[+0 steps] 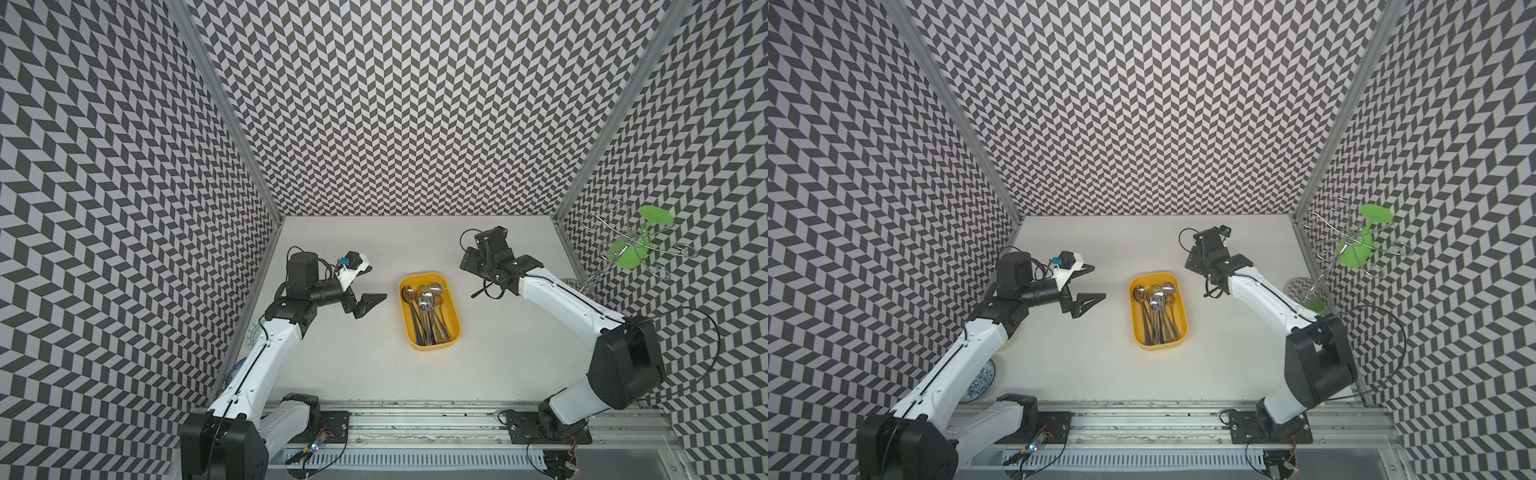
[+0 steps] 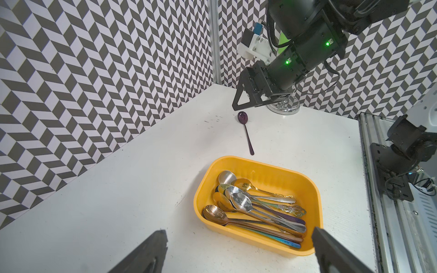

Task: Put the spoon into the storage box
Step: Place the spoon in the storage box, then pick up the spoon from the center of the board.

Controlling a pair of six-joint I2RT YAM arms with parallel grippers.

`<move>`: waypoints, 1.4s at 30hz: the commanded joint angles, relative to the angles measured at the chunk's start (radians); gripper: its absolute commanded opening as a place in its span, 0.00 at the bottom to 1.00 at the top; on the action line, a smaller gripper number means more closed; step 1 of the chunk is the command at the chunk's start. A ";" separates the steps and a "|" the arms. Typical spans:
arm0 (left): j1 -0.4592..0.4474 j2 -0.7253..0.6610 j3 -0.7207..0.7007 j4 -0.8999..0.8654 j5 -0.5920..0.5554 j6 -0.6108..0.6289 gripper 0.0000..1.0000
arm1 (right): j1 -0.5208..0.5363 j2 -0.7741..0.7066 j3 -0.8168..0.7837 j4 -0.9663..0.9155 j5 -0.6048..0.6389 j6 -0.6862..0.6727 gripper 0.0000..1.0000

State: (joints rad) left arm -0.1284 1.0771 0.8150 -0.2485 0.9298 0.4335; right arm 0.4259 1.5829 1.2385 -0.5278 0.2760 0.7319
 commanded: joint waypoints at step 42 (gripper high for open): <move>0.002 -0.019 0.005 -0.015 0.011 0.022 1.00 | -0.243 0.516 0.304 -0.267 0.077 0.194 0.51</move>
State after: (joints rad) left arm -0.1284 1.0748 0.8116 -0.2493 0.9329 0.4442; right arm 0.1928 2.0754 1.5253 -0.8021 0.3450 0.9207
